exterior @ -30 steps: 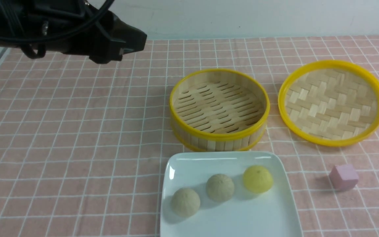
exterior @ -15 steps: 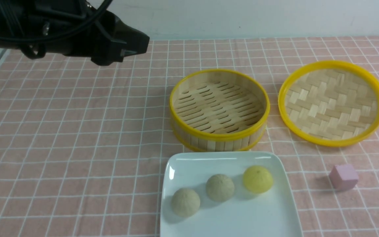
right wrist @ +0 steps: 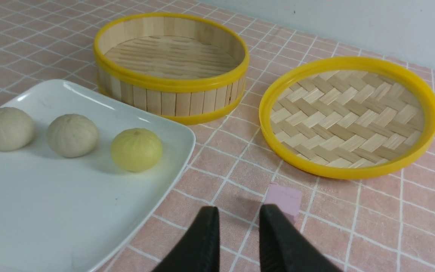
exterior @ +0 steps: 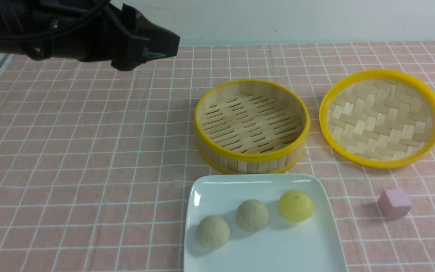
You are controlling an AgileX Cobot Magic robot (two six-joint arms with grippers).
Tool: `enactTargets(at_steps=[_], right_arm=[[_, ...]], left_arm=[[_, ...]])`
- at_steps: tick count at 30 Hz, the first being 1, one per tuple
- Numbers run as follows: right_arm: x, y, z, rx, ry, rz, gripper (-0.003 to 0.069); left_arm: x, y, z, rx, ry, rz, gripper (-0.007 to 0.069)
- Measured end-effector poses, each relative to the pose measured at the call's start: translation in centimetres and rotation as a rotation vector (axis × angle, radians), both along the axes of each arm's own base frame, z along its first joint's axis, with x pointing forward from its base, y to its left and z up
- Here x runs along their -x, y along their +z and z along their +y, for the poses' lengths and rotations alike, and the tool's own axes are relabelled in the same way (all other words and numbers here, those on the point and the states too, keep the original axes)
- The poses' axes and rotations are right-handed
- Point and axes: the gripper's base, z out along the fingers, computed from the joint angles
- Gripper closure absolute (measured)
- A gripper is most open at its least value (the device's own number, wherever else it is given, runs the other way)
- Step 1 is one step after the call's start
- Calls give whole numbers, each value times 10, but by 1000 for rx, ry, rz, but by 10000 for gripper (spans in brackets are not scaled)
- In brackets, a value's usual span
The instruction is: Put the steamed buns into the plate on the pink tablecloth.
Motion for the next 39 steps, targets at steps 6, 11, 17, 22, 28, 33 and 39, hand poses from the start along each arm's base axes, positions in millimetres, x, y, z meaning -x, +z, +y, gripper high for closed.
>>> enactTargets(at_steps=[6,11,17,22,28,33,39], right_arm=[[0,0,0,0,0,0,466],[0,0,0,-1,0,-2,458],[0,0,0,-1,0,-2,450],[0,0,0,-1,0,-2,442],[0,0,0,-1,0,-3,434],[0,0,0,-1,-1,-3,427],[0,0,0,-1,-1,-3,423]], left_arm=[[3,2,-4,57,-28,34,248],[3,3,-4,72,-28,37,257],[-6,3,-1,57,27,-28,257],[-39,-9,3,34,167,-114,258],[-63,-32,5,116,297,-62,259],[-42,-32,23,240,479,-86,259],[34,-35,62,293,691,-230,259]])
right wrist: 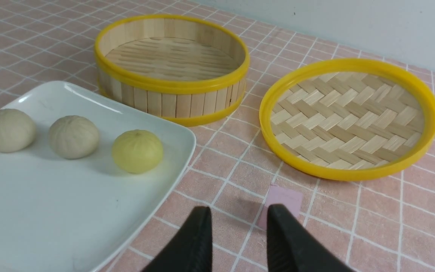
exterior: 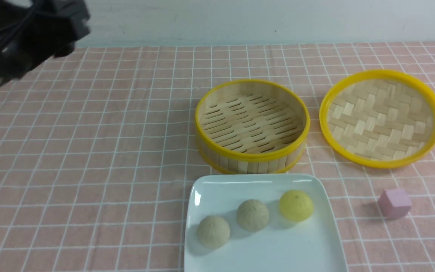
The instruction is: Put the steamed buns into the plate on the pink tablecloth.
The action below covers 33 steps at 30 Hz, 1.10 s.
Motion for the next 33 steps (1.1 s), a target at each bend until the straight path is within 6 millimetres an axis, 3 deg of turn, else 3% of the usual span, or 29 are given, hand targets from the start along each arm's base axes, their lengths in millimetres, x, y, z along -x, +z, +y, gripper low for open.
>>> enactTargets(at_steps=[1,3,5,11,20,29,33], right_arm=[[0,0,0,0,0,0,423],[0,0,0,0,0,0,423],[0,0,0,0,0,0,423],[0,0,0,0,0,0,423],[0,0,0,-1,0,-2,423],[0,0,0,0,0,-2,423],[0,0,0,0,0,-2,423]], left_arm=[[23,-9,9,16,35,-18,259],[43,-18,15,25,56,-32,259],[78,-38,23,34,47,-55,259],[118,-64,28,38,-2,-107,259],[127,-72,30,-18,-6,-139,259],[135,-96,26,-40,-73,-76,259],[138,-118,28,1,-57,3,259]])
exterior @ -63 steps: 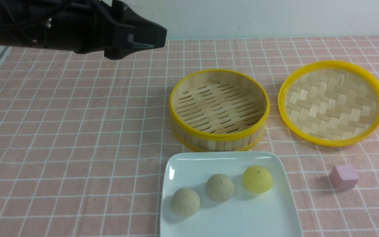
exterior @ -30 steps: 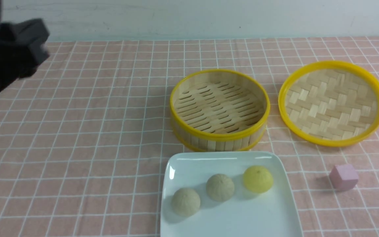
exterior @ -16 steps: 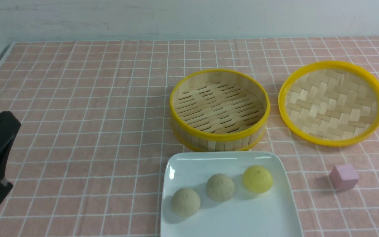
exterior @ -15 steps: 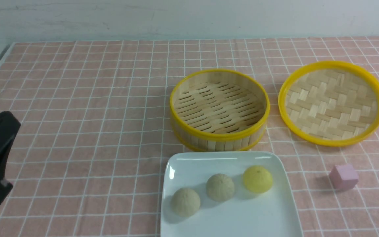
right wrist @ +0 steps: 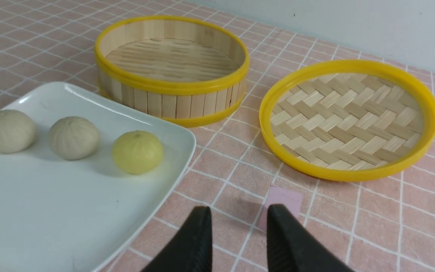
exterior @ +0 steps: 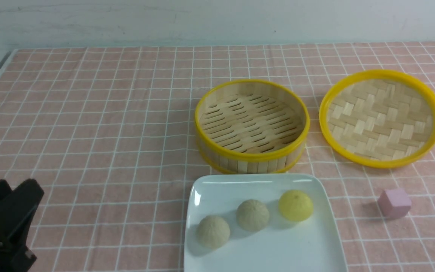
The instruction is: Put the steamed buns into the plate on the pink tablecloth.
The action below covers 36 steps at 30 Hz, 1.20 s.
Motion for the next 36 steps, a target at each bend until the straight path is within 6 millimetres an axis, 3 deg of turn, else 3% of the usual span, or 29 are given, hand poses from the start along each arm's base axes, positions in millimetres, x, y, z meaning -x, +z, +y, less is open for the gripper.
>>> enactTargets(at_steps=[7,15,26,32,36], right_arm=[[0,0,0,0,0,0,420],[0,0,0,0,0,0,420],[0,0,0,2,-1,-1,420],[0,0,0,2,-1,-1,420],[0,0,0,1,-1,0,420]], left_arm=[[16,-33,5,-3,12,-10,259],[29,-45,9,-42,37,-25,259],[29,-55,16,-81,154,63,259],[27,-75,21,-103,240,133,259],[28,-77,24,-108,285,160,259]])
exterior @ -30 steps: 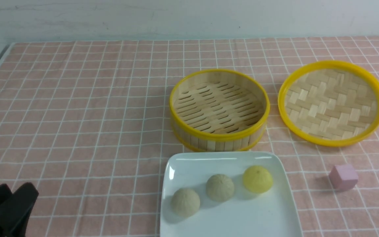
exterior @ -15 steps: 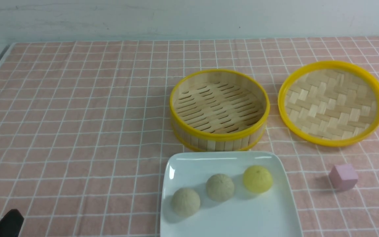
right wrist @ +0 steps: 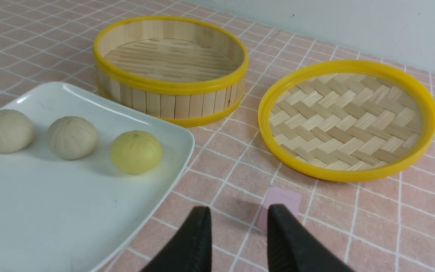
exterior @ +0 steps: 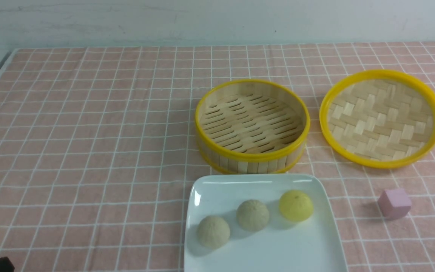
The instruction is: Put the steamed buns into the plate on the pink tablecloth.
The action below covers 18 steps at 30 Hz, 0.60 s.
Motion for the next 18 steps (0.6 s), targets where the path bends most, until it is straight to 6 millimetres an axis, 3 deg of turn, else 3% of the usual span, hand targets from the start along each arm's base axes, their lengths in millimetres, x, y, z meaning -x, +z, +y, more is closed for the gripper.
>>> enactTargets(at_steps=[18], right_arm=[[0,0,0,0,0,0,420]], left_arm=[[1,-3,3,-89,12,39,259]])
